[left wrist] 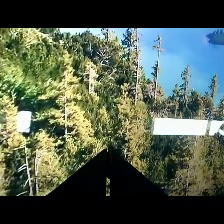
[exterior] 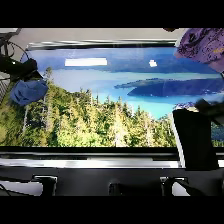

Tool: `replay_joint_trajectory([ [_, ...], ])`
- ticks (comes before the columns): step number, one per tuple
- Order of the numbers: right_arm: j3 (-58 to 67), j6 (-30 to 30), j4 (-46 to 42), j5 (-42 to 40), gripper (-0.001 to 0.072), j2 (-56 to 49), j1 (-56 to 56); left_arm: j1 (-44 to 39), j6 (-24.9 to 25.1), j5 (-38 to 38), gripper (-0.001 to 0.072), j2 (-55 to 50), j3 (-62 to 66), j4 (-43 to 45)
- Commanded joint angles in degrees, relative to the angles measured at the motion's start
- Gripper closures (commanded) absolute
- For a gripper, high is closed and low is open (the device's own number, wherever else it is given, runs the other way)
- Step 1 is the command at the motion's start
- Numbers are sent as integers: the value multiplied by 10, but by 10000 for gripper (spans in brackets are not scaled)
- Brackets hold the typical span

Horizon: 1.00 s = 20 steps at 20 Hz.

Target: Fold the clothes and pants, and hang the long-sleeved shirts on hangers.

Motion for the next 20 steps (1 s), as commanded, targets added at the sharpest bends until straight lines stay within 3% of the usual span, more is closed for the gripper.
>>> replay_joint_trajectory([
  [1,22,-101,90,-95,686,-5,182,-31,39,26,693,47,-69,35],
  [4,22,-109,46,-143,686,-11,348,-56,41,96,693,140,-196,44],
  [8,22,-109,7,-167,686,-11,461,-79,41,141,692,242,-317,52],
  [20,22,-109,-2,-180,685,-11,468,-81,41,134,691,262,-334,85],
])
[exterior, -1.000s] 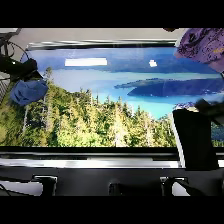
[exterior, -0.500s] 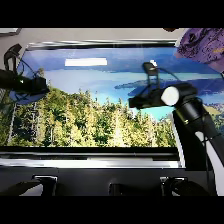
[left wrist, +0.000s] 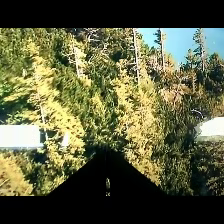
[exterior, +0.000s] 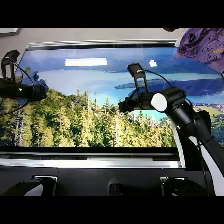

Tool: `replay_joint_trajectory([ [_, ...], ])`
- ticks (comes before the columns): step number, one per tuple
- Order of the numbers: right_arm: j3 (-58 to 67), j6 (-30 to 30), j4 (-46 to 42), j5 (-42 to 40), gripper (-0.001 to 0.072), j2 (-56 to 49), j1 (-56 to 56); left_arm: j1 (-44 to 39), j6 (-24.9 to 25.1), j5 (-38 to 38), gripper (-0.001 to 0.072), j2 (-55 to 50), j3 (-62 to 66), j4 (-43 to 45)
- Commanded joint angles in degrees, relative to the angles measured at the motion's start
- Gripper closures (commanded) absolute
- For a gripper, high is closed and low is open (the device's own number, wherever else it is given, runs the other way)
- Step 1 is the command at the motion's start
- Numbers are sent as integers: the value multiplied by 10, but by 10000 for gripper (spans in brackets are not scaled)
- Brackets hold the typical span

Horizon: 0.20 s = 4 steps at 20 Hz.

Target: Fold the clothes and pants, and hang the long-sleeved shirts on hangers.

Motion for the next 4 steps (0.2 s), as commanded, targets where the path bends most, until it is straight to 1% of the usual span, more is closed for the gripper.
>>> replay_joint_trajectory([
  [1,0,0,-1,-2,685,0,2,0,0,2,691,2,-2,3],
  [4,0,0,-1,-2,685,0,2,0,0,2,691,2,-2,3],
])
